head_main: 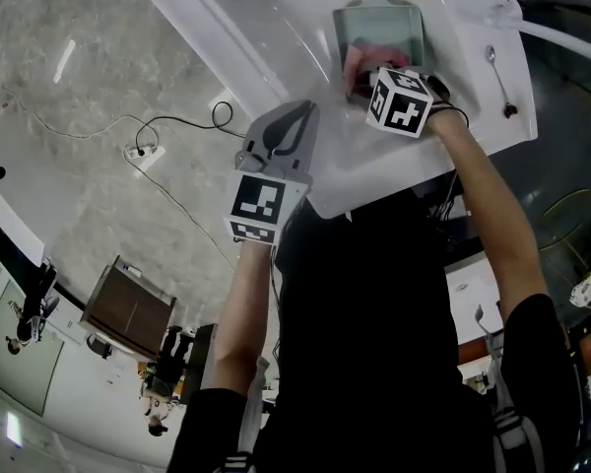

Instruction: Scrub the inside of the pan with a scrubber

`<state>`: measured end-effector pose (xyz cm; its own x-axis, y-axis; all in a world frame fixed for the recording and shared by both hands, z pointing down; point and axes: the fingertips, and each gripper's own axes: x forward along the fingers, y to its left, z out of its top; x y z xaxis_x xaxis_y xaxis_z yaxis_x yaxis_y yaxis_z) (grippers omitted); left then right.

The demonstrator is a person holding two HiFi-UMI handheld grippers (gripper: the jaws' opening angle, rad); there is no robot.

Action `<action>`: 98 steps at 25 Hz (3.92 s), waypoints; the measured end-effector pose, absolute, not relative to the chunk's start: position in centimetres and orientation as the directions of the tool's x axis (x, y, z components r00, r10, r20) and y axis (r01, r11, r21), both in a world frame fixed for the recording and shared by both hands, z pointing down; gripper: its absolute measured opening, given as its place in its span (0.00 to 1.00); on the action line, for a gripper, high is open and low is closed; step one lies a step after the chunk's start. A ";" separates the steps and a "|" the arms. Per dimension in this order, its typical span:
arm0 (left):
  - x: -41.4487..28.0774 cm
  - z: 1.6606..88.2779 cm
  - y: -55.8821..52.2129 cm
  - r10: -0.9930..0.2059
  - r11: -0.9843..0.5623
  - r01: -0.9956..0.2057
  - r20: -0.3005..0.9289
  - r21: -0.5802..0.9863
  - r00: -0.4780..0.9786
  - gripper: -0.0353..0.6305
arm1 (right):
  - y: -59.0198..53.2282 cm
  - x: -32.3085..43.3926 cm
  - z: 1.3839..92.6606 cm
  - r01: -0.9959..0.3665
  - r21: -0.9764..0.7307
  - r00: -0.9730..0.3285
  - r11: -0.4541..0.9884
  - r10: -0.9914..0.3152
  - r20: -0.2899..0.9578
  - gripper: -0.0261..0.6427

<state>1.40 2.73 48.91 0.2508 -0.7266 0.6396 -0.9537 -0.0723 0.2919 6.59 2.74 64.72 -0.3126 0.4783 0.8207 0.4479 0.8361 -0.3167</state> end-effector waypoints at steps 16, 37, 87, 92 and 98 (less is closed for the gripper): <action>1.4 49.2 2.1 -0.726 -0.117 -0.959 0.637 0.258 0.260 0.11 | 1.9 8.5 66.3 0.472 -0.318 -0.189 0.823 0.446 0.875 0.11; 2.1 49.8 -0.2 -0.709 -0.181 -0.939 0.623 0.293 0.330 0.11 | -3.7 14.6 67.6 0.484 -0.192 0.116 0.854 0.156 0.981 0.11; 0.3 48.5 -1.2 -0.673 -0.384 -0.865 0.544 0.321 0.501 0.11 | -11.9 -1.5 65.4 -0.250 0.130 -0.373 0.960 -0.219 0.902 0.11; 0.3 48.5 -1.3 -0.677 -0.384 -0.866 0.541 0.321 0.500 0.11 | -10.8 -2.2 65.3 -0.144 0.135 -0.415 0.980 -0.184 0.891 0.11; 0.0 48.3 -1.3 -0.685 -0.372 -0.866 0.532 0.333 0.499 0.11 | -8.1 -1.3 65.6 0.028 0.064 -0.427 0.998 -0.046 0.903 0.11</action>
<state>0.00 -1.32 48.34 0.4988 -0.6846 0.5315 -0.8662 -0.3723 0.3333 -1.25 -8.08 65.60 -0.4273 -0.0463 0.9029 0.0277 0.9975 0.0643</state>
